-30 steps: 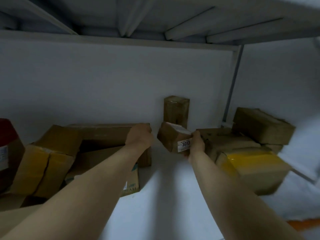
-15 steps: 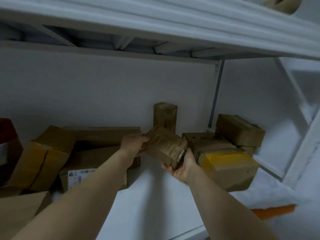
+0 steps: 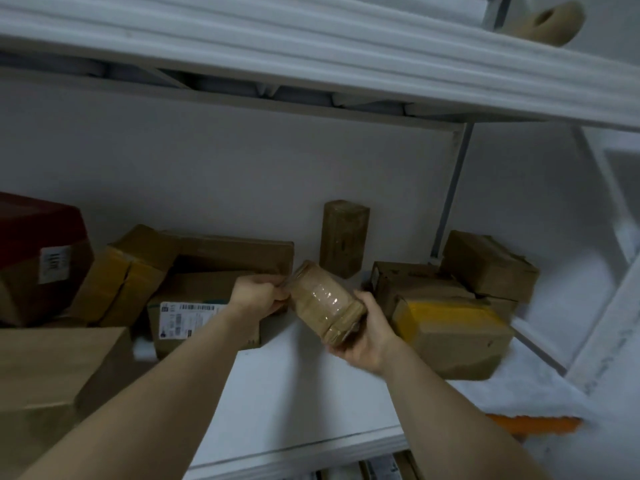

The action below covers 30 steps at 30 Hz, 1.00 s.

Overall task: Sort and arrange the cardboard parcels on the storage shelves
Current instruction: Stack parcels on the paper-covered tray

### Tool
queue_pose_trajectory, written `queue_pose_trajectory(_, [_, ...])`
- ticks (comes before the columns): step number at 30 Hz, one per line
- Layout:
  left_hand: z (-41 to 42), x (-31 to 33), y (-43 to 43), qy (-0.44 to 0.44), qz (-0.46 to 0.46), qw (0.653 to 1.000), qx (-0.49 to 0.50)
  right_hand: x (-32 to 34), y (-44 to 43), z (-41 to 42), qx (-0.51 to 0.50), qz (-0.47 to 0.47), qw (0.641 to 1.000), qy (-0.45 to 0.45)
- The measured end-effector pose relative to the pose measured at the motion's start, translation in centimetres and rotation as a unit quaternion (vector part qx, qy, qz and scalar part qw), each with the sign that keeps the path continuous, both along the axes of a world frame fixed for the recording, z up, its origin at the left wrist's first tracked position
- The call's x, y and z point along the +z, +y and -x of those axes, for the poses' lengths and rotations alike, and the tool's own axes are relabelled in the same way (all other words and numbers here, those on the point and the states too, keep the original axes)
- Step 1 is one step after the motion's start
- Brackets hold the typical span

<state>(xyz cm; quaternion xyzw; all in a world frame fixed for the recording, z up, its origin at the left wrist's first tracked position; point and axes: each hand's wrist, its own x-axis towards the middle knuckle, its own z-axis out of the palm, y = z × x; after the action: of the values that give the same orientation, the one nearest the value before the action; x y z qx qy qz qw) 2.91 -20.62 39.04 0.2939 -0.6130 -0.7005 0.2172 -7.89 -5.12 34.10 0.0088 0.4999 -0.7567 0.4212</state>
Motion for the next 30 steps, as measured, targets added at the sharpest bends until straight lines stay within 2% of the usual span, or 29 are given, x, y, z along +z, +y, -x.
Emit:
queue_pose_trajectory(3, [-0.8,0.1,0.0,0.025,-0.02,0.999,0.007,-0.2,0.4,-0.9,0.059,-0.046,0.997,0.014])
queue_pose_trajectory(6, [-1.2,0.5,0.9,0.06,-0.061,0.995,-0.041,-0.5,0.5,-1.1,0.053,0.001,0.998,0.03])
queue_pose_trajectory(7, [-1.3,0.4,1.1,0.048,-0.043,0.996,-0.055,-0.5,0.5,-1.3,0.052,0.021,0.998,0.036])
queue_pose_trajectory(9, [-1.3,0.1,1.1,-0.005,0.057,0.996,-0.072,-0.5,0.7,-1.6,0.056,0.061,0.996,0.043])
queue_pose_trajectory(11, [-1.2,0.0,1.2,-0.072,0.164,0.98,-0.087,-0.4,1.0,-1.8,0.05,0.088,0.994,0.036])
queue_pose_trajectory(13, [-1.2,0.0,1.7,-0.098,0.224,0.965,-0.099,-0.2,1.3,-1.9,0.037,0.098,0.994,0.034])
queue_pose_trajectory(19, [-1.5,-0.1,2.0,-0.102,0.281,0.949,-0.099,0.1,1.5,-1.6,0.019,0.097,0.995,0.027])
queue_pose_trajectory(25, [-2.6,0.4,2.5,-0.056,0.302,0.944,-0.118,0.0,1.3,-1.6,0.048,0.055,0.997,0.017])
queue_pose_trajectory(30, [-2.6,0.0,2.1,-0.051,0.315,0.941,-0.112,0.5,1.0,-2.0,0.004,0.128,0.992,-0.024])
